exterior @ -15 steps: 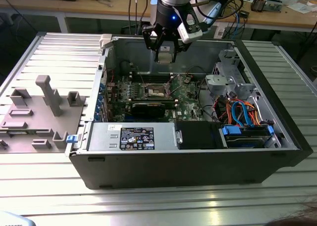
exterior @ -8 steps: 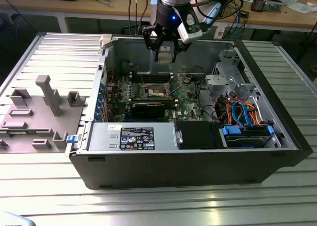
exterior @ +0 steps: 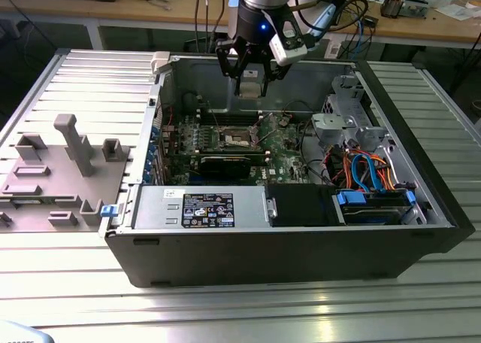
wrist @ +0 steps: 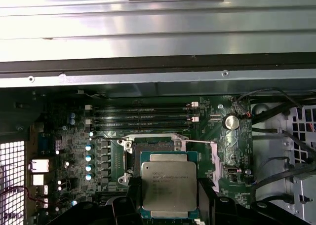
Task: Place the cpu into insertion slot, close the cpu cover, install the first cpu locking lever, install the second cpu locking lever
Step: 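Place the cpu into insertion slot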
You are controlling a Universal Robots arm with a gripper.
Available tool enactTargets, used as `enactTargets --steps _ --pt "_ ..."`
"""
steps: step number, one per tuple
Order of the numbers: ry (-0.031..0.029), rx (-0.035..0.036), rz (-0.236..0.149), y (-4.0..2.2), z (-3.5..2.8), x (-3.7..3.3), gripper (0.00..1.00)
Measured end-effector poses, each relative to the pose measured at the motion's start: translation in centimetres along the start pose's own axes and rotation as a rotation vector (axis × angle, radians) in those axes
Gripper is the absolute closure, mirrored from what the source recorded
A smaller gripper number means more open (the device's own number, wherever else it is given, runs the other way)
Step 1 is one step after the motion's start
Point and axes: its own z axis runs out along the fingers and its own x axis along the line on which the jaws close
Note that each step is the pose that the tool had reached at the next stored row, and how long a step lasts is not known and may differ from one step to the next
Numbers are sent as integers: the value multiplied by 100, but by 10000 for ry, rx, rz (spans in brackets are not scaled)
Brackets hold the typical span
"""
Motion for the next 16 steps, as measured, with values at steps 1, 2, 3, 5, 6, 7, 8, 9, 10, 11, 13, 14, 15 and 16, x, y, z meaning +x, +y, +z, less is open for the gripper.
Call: enactTargets --steps 1,2,3,5,6,7,8,9,10,11,13,14,15,16 --pt "0 0 0 0 2 0 46" --pt "0 0 3 0 5 3 46" --pt "-1 0 3 0 7 4 46" --pt "0 1 1 -1 10 6 46" --pt "0 0 1 -1 11 7 46" --pt "0 0 2 -2 28 10 46" --pt "0 0 2 -3 41 14 46" --pt "-1 -1 1 -3 41 14 46" --pt "0 -1 2 -3 42 14 46" --pt "0 0 2 -3 46 16 46" --pt "-1 -1 1 -3 53 17 46" --pt "0 0 1 -4 57 18 46" --pt "0 0 2 -4 59 19 46" --pt "-1 0 2 -4 60 19 46"
